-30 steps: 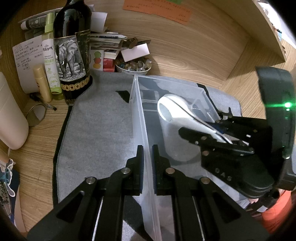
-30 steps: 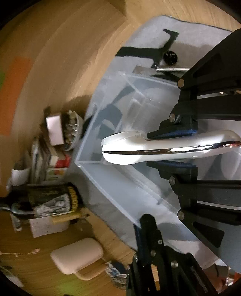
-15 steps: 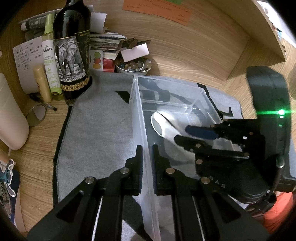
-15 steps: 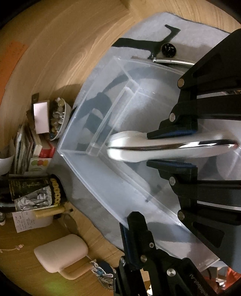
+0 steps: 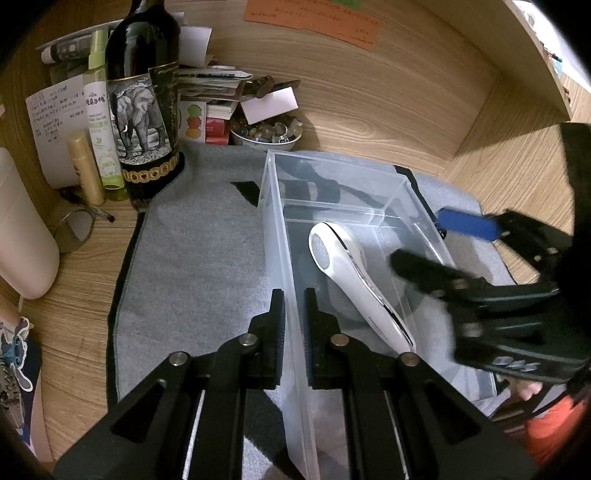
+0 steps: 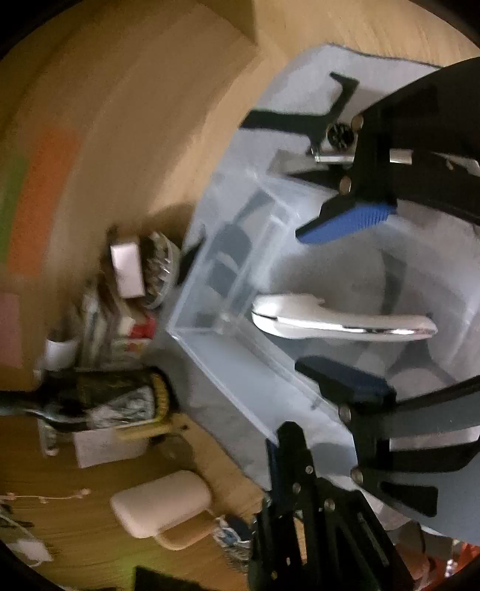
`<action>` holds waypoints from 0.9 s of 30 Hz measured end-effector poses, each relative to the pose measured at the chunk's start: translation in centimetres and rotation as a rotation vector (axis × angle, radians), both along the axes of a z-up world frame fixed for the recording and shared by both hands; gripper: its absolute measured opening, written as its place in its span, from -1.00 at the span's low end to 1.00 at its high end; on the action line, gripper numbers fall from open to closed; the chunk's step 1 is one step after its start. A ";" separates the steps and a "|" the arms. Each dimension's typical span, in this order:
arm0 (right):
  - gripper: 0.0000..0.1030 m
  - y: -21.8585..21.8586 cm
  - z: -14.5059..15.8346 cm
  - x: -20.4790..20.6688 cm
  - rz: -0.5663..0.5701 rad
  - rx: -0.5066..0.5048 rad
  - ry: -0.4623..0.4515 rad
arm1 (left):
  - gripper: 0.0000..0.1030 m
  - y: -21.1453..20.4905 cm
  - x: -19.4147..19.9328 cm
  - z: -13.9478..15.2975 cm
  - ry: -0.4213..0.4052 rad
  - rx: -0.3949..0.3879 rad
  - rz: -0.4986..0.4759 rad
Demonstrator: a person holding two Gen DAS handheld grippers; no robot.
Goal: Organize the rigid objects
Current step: 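Lower the white device into the clear box and open the right tool, then move the right tool back to the mat and grasp the black microphone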
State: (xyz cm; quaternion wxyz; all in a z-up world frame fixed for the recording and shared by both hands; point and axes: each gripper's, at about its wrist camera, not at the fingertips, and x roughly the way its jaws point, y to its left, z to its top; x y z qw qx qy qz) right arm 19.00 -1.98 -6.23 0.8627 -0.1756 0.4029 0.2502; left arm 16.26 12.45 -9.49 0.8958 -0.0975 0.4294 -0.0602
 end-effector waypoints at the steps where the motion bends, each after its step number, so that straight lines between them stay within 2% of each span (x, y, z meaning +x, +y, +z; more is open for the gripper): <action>1: 0.43 -0.3 0.4 -0.2 -0.006 0.008 -0.016 | -0.86 0.0 0.0 0.0 0.000 0.000 0.000; 3: 0.56 -1.0 1.4 -0.6 -0.021 0.026 -0.052 | -0.86 0.0 0.0 0.0 0.001 -0.002 0.000; 10: 0.60 -4.7 3.4 -1.6 -0.099 0.055 -0.123 | -0.86 0.1 -0.1 0.0 0.001 0.001 0.000; 18: 0.68 -12.0 4.6 -1.7 -0.294 0.036 -0.183 | -0.86 0.0 0.0 0.0 0.002 0.002 0.001; 22: 0.82 -15.8 4.3 -1.6 -0.414 0.004 -0.214 | -0.85 0.0 -0.1 0.0 0.002 0.007 0.003; 27: 0.84 -19.3 2.0 -1.3 -0.507 -0.009 -0.166 | -0.85 0.0 -0.2 -0.1 0.004 0.010 0.007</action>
